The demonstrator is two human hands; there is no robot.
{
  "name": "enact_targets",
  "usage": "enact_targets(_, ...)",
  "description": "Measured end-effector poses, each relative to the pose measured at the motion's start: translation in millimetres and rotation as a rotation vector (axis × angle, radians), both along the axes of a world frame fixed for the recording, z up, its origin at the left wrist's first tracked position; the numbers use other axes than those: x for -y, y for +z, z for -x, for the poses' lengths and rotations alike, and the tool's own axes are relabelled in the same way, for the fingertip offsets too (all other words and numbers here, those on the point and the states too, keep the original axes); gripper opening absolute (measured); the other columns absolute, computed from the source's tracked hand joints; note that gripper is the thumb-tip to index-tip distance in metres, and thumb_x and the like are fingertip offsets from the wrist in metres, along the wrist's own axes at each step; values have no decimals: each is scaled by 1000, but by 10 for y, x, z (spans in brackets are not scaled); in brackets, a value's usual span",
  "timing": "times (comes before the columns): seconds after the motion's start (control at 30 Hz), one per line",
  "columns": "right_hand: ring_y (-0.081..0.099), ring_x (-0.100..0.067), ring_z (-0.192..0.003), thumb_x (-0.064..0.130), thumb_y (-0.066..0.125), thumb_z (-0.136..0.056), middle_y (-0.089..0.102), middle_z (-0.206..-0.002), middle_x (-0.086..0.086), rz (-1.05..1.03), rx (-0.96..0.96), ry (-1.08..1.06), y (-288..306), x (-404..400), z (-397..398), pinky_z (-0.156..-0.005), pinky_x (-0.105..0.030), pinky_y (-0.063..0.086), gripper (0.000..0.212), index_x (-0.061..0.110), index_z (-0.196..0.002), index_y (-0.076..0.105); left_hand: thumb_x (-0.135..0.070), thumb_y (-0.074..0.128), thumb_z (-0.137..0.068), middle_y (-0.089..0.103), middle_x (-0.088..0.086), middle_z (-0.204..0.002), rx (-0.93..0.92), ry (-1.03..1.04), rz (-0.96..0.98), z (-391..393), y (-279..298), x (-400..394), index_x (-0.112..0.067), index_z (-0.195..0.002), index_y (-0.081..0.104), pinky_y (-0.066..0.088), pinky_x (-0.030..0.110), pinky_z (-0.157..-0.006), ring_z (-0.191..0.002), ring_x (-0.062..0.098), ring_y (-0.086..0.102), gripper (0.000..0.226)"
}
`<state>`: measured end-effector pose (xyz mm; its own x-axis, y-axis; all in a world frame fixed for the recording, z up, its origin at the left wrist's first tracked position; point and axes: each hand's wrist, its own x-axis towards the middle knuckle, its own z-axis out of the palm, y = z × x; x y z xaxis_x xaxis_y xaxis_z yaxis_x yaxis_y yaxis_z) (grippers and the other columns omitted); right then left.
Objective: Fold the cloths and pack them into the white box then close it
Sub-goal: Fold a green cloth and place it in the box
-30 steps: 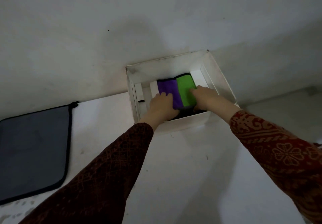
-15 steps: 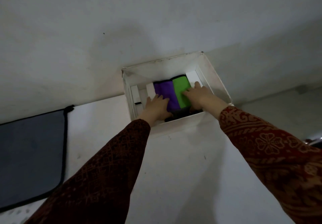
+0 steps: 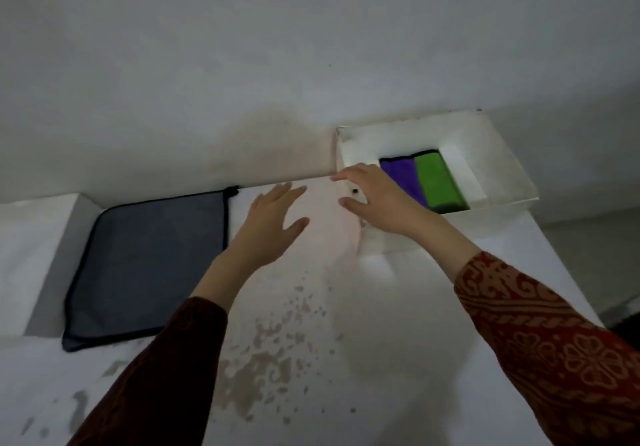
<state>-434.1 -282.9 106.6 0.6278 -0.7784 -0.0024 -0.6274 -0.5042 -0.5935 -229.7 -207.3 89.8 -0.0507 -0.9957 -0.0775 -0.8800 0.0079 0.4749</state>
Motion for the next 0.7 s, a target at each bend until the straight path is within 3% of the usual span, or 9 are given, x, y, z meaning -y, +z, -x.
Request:
enact_targets(0.17,40,-22,-123,25,52,-92,51,-132,-6,-25,-21,133,-256,-563,-809,-107,-33,32,37,19,-129,49,-35,46,-94,21,8,-157,57,108,-89,-836,-287,-716,-23,-146,27,8,44,-118,-146,25,14,56)
enact_targets(0.47,45,-18,-118,25,55,-91,51,-126,-2,-217,-64,238,-1050,-1628,-2289,-97,-29,38,34,21,-125,52,-37,50,-92,16,7,-158,157,184,-178,-2223,-1056,-1861,-21,-146,26,14,45,-118,-147,26,8,61)
enact_targets(0.6,44,-22,-113,27,63,-84,51,-121,-3,-34,-186,244,-1316,-1740,-2530,-91,-35,46,36,17,-118,54,-42,43,-93,3,1,-160,135,140,-236,-2534,-1297,-2093,-27,-148,15,9,44,-120,-148,19,-1,63)
enact_targets(0.7,46,-24,-106,26,60,-85,54,-114,-5,99,-222,244,-1378,-1708,-2619,-83,-35,47,27,14,-110,58,-54,19,-85,1,-2,-160,93,123,-174,-2601,-1407,-2146,-31,-148,13,2,40,-119,-146,13,-7,67)
